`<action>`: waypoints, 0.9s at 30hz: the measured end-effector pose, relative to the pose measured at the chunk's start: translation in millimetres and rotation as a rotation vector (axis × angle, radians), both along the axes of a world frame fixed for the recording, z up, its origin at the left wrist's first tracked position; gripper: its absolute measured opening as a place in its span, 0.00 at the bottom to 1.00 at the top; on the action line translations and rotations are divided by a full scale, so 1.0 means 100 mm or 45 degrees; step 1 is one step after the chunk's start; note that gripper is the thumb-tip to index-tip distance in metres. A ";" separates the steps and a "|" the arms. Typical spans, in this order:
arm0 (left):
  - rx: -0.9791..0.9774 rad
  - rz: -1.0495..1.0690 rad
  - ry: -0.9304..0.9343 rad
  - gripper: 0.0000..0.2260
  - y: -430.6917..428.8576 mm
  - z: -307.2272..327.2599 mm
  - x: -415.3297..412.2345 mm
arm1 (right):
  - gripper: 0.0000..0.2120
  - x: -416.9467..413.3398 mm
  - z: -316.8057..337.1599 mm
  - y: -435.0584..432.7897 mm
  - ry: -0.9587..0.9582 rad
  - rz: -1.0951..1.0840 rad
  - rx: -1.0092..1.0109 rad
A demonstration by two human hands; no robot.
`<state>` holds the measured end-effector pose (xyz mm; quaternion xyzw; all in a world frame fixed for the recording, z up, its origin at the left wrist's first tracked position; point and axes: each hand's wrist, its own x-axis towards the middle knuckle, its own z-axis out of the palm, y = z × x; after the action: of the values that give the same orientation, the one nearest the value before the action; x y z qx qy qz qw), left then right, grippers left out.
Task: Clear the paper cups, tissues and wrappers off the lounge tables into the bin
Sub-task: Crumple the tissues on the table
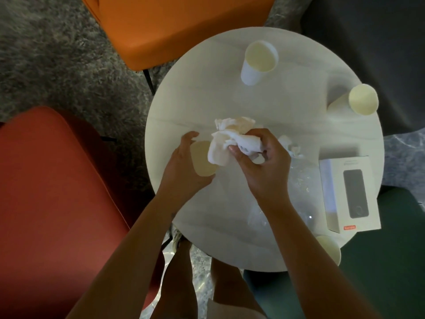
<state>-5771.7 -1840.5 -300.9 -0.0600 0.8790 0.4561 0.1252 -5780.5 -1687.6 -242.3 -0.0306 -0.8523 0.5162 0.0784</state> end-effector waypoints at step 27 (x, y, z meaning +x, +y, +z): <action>-0.080 -0.191 0.419 0.28 0.29 0.22 -0.32 | 0.12 -0.10 -0.08 0.00 -0.120 0.020 0.209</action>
<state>-5803.4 -1811.4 -278.8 0.0772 0.9034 0.4215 0.0113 -5790.8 -1687.5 -250.5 -0.0417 -0.8946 0.4434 0.0366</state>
